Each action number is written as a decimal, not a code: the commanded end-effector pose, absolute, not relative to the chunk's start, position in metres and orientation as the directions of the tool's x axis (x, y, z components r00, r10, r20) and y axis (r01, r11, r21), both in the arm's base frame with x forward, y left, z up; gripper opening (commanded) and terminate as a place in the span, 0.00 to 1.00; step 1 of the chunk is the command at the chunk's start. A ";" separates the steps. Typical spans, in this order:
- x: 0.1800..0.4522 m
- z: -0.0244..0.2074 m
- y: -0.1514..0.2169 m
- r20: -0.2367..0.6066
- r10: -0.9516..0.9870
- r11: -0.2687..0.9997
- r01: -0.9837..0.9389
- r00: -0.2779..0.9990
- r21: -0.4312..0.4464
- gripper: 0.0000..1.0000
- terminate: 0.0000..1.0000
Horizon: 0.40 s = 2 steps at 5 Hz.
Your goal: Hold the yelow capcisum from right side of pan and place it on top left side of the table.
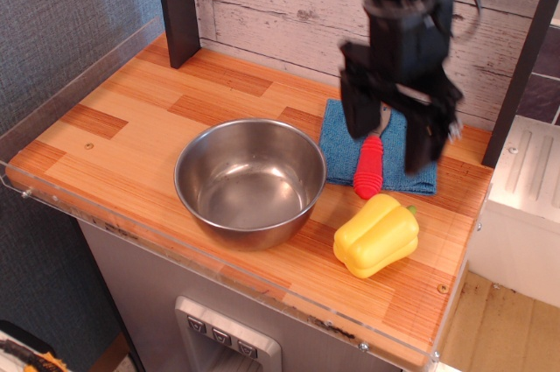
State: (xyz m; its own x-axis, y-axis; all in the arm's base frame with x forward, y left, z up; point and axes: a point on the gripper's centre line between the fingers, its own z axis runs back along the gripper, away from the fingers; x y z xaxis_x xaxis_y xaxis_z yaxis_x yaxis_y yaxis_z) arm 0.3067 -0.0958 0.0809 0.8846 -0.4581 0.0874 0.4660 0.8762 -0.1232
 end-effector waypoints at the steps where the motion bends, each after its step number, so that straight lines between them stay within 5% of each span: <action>1: 0.295 0.062 -0.104 0.078 -0.469 0.872 0.476 0.880 -0.119 1.00 0.00; 2: 0.288 0.048 -0.111 0.040 -0.512 0.850 0.513 0.858 -0.121 1.00 0.00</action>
State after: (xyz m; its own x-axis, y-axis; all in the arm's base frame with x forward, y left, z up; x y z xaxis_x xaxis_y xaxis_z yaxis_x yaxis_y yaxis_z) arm 0.2881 -0.1112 0.0354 0.8594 -0.5113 0.0048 0.5076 0.8520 -0.1284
